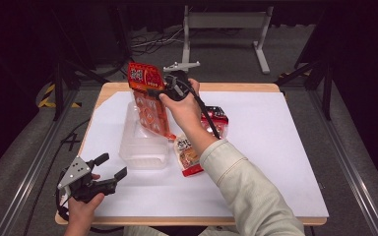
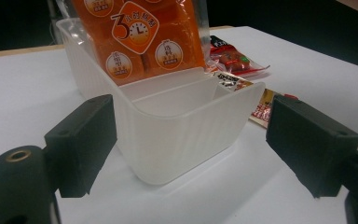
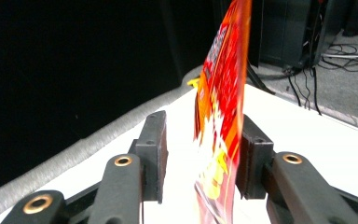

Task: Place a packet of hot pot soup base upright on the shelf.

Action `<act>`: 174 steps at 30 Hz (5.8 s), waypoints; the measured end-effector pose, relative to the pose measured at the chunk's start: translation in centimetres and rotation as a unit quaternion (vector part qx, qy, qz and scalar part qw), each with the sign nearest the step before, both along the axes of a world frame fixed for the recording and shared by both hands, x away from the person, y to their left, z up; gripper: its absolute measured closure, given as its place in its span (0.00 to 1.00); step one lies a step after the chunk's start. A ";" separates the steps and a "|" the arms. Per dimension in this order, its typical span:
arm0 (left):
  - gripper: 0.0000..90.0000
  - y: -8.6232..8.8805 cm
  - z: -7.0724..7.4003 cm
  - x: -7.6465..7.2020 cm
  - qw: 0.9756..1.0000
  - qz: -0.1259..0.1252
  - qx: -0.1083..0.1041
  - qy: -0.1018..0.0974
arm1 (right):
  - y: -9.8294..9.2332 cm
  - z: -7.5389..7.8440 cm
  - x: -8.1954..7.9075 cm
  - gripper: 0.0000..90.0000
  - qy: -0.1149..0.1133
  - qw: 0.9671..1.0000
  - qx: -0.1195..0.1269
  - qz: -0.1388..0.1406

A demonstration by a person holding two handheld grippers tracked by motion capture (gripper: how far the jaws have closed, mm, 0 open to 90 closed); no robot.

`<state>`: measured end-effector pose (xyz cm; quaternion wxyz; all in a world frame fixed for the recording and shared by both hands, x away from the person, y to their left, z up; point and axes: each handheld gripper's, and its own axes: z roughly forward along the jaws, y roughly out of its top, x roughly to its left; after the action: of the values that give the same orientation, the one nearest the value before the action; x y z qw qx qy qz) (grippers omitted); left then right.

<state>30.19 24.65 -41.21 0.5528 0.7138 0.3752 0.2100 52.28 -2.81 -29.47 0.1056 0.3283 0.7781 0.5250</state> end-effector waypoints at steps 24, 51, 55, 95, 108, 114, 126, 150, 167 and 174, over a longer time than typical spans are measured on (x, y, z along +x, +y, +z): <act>0.19 0.0 0.0 0.1 1.000 -0.001 0.000 0.001 | -0.9 -1.2 0.1 0.93 0.071 0.997 0.002 -0.008; 0.19 0.0 -0.1 0.1 1.000 -0.001 0.001 0.002 | 2.9 -2.6 -0.1 0.78 0.065 0.986 -0.148 0.038; 0.19 0.0 -0.1 0.1 1.000 -0.001 0.000 0.001 | 2.4 -2.6 -0.5 0.78 0.050 0.990 -0.128 0.026; 0.19 -0.1 -0.1 0.1 1.000 0.001 0.001 0.002 | 0.6 -8.1 -3.5 0.76 -0.047 0.998 -0.044 0.004; 0.19 -0.1 -0.2 0.4 1.000 0.000 0.004 0.005 | -1.7 -6.3 -3.0 0.43 -0.072 0.996 -0.044 0.035; 0.19 -0.3 -0.2 0.6 1.000 -0.002 0.004 0.005 | -4.6 -4.9 -3.1 0.39 -0.083 0.996 -0.025 0.026; 0.19 -0.3 -0.2 0.7 1.000 -0.002 0.004 0.004 | -10.4 -2.1 -4.3 0.45 -0.113 0.992 -0.001 0.051; 0.19 -0.3 -0.3 0.2 1.000 0.009 0.025 0.003 | -18.0 -2.0 -2.7 0.47 -0.100 0.995 0.018 0.015; 0.19 -0.4 -0.7 0.8 0.999 0.012 0.044 0.007 | -20.3 -5.3 0.9 0.44 -0.074 0.997 -0.020 -0.032; 0.19 -0.5 -0.7 0.6 0.999 0.009 0.047 0.004 | -20.5 -7.7 2.8 0.41 -0.053 0.997 -0.028 -0.047</act>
<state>30.83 24.11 -41.89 0.5150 0.7366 0.3736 0.2294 55.11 -23.34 -37.12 0.1799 0.3330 0.7698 0.5140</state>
